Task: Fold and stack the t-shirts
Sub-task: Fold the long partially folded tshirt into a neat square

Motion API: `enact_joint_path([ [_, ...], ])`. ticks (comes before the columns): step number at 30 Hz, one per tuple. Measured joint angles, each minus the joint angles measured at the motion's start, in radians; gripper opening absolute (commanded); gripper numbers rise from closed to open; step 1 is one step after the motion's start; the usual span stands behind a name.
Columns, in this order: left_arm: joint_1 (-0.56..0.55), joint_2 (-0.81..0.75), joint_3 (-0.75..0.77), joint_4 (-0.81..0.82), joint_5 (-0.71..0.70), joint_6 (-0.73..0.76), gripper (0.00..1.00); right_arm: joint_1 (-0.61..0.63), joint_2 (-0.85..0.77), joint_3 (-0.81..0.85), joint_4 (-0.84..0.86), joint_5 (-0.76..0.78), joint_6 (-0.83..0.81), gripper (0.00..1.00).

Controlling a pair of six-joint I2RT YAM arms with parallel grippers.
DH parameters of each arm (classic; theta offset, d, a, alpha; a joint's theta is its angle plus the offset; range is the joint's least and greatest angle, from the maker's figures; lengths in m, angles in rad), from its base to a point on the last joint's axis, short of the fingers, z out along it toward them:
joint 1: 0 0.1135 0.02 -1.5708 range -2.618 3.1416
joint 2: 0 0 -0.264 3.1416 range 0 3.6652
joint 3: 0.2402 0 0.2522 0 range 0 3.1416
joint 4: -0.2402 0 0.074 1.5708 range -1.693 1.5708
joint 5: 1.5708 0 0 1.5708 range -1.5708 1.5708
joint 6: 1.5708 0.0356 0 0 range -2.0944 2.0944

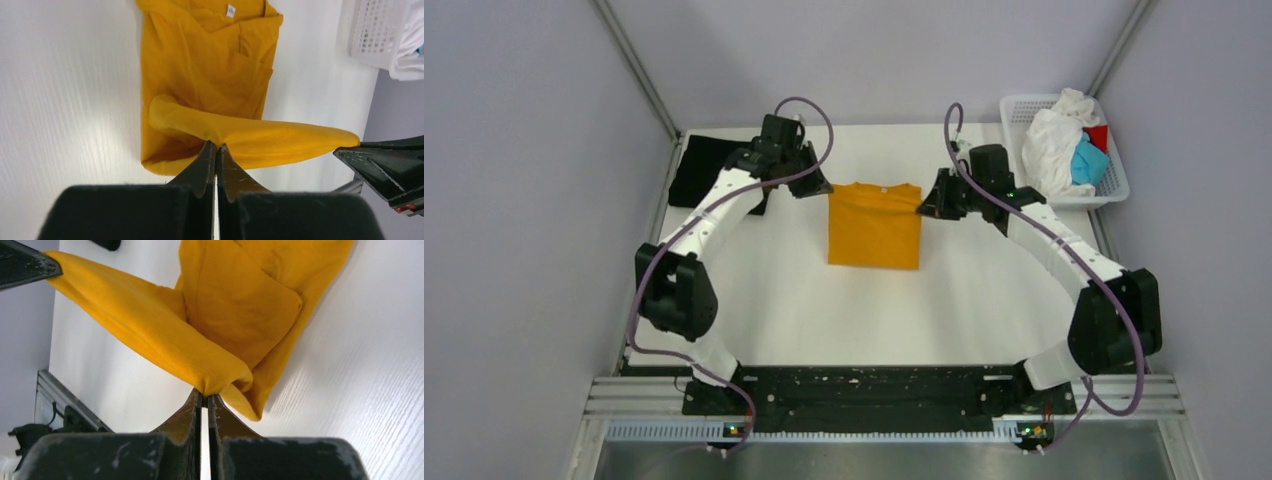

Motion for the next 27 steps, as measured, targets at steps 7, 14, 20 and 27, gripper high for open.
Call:
enact_joint_path([
  [7,0.027,0.216,0.183,-0.016,-0.007,0.035,0.0,-0.019,0.169,0.034,0.15,0.082,0.069,0.0],
  [14,0.054,0.45,0.379,-0.029,-0.008,0.048,0.0,-0.027,0.314,0.117,0.246,0.14,0.11,0.0],
  [20,0.061,0.571,0.476,-0.035,-0.045,0.067,0.16,-0.034,0.468,0.178,0.335,0.154,0.131,0.0],
  [27,0.078,0.698,0.634,-0.061,-0.106,0.098,0.92,-0.041,0.675,0.304,0.393,0.198,0.143,0.96],
])
